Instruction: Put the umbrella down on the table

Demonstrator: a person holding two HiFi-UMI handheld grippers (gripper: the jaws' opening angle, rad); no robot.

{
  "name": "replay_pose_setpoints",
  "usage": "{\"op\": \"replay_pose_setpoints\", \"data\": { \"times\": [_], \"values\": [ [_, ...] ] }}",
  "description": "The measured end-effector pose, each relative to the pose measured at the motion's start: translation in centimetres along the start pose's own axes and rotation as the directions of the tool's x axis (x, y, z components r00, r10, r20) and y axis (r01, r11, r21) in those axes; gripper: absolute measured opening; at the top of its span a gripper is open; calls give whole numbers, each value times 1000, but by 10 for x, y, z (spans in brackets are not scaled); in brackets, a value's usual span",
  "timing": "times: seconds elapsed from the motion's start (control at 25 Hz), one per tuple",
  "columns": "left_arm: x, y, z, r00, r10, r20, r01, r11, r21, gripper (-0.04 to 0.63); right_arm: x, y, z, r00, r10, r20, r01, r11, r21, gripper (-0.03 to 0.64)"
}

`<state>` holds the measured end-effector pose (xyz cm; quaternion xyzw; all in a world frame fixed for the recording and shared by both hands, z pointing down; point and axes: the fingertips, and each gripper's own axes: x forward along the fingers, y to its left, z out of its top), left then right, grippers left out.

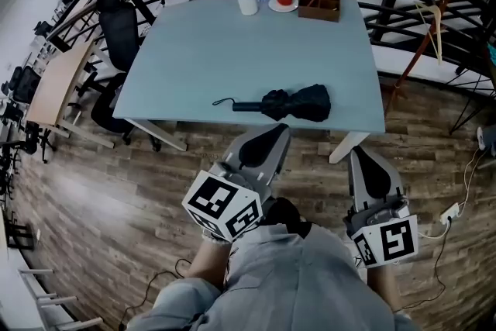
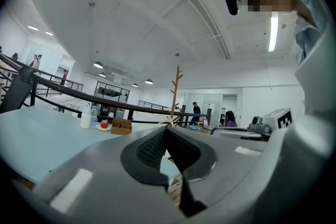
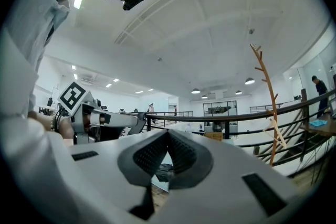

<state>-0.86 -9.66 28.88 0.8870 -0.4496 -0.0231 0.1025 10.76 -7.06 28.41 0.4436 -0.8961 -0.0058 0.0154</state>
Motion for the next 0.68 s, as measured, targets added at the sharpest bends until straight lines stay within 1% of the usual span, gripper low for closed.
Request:
{"op": "replay_pose_setpoints", "data": {
  "times": [0.16,0.36,0.56,0.68],
  "values": [
    [-2,-1,0,1000,4,-5,-4,1000,5,5,-2,0,-1,1000,-1,-4,1,1000,2,0],
    [-3,2,2,1000,11,6,-11,1000,9,5,-2,-1,-4,1000,-2,-3,2,1000,7,0],
    [-1,0,-1,1000,8,-8,-8,1000,10,5,-3,-4,-8,1000,0,-7,0,998,64,0],
    [2,-4,-1,1000,-2,-15,2,1000,7,5,-4,-7,-9,1000,-2,-27,4,996,84,0]
  ]
}}
